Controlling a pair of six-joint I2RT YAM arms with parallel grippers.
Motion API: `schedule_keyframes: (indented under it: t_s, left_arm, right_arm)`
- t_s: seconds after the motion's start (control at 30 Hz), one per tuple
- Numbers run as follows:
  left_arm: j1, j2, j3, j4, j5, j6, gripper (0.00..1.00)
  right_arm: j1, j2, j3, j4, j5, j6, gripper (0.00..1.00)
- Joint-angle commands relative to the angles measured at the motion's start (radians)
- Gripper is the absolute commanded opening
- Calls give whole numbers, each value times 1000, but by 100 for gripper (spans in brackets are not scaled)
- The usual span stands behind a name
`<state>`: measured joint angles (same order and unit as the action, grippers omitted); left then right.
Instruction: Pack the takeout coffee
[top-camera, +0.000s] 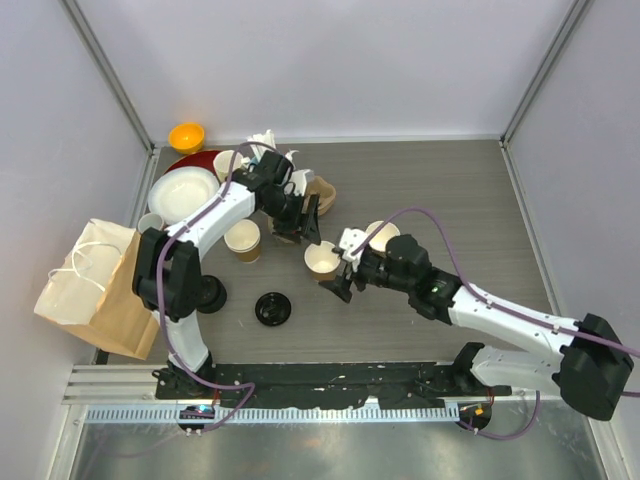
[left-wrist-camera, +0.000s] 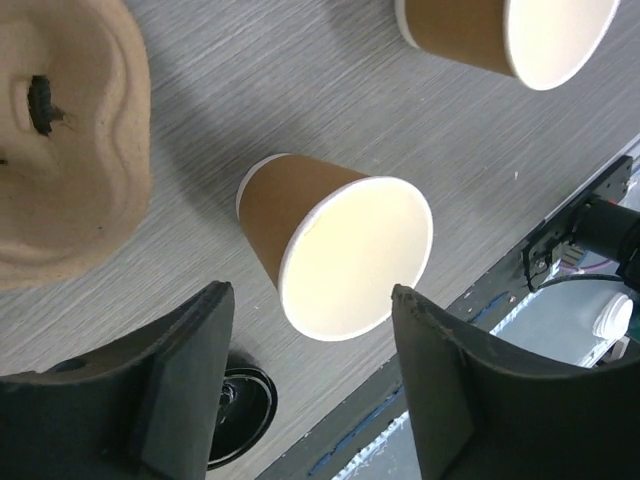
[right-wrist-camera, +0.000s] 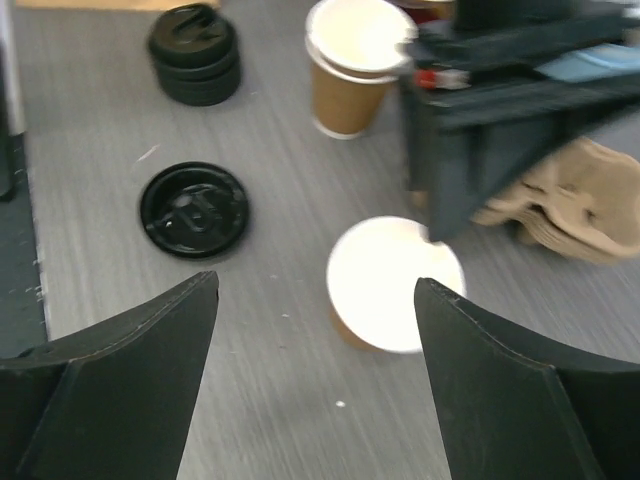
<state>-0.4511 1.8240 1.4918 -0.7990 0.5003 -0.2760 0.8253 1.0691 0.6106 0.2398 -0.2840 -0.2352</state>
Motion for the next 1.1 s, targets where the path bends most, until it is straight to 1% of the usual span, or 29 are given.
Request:
schedule_keyframes:
  t_s: [0.0,0.1,0.13,0.17,0.2,0.23,0.27,0.37,0.5,0.57,0.6,0.67,0.7,0.77,0.8,0.87,0.9,0.97,1.0,1.07]
  left_arm:
    - [25,-95,73,-29,53,63,70]
    - [64,-152,96,-89,76,92,71]
    - [78,-163,100,-110,80,96,71]
    - [109,-175,104,-126,92,103,71]
    - [127,-199,105,-143,98,116,71]
    - [144,-210,102,-178,104,124,71]
    - [173,-224,97,-192,110,136,71]
    - [224,-282,64,-221,118,173,71]
    - [275,-351,2,-218,148,201,71]
    - [299,-368,-10,-215,164,205,71]
    - [305,-371,-16,-216,170,208,71]
    - [319,-374,-21,-216,179,213,71]
    - [325,-374,-22,-218,182,216,70]
    - [334,-373,-21,-218,193,219,70]
    - [336,-371,-16,-221,196,221,70]
    - [339,-373,-12,-224,196,227,70]
    - [339,-374,-8,-223,198,228,70]
    - [344,-376,2,-229,208,231,69]
    - [345,-377,7,-235,214,235,69]
    - [350,-381,25,-249,224,239,69]
  right_arm:
    - [100,92,107,-65,-75,-108,82]
    - [158,178,153,-74,-148,-150,75]
    - [178,240,166,-85,-152,-211,74]
    - [226,283,193,-94,-143,-246,73]
    - [248,320,211,-106,-114,-291,73]
    - [267,409,233,-138,-98,-324,73]
    - [288,452,285,-160,-84,-378,74]
    - [331,601,383,-226,-38,-435,75]
    - [357,701,426,-214,26,-472,78]
    - [362,727,448,-200,60,-474,78]
    - [362,750,457,-204,66,-478,76]
    - [362,770,478,-217,78,-481,72]
    - [363,784,482,-221,80,-481,63]
    - [362,792,485,-231,80,-481,54]
    - [363,798,485,-234,80,-481,46]
    - [364,801,485,-232,78,-481,40]
    - [365,802,485,-232,77,-481,34]
    - [365,798,492,-270,72,-475,28]
    - [364,793,495,-277,60,-469,22]
    - [365,769,495,-280,40,-448,18]
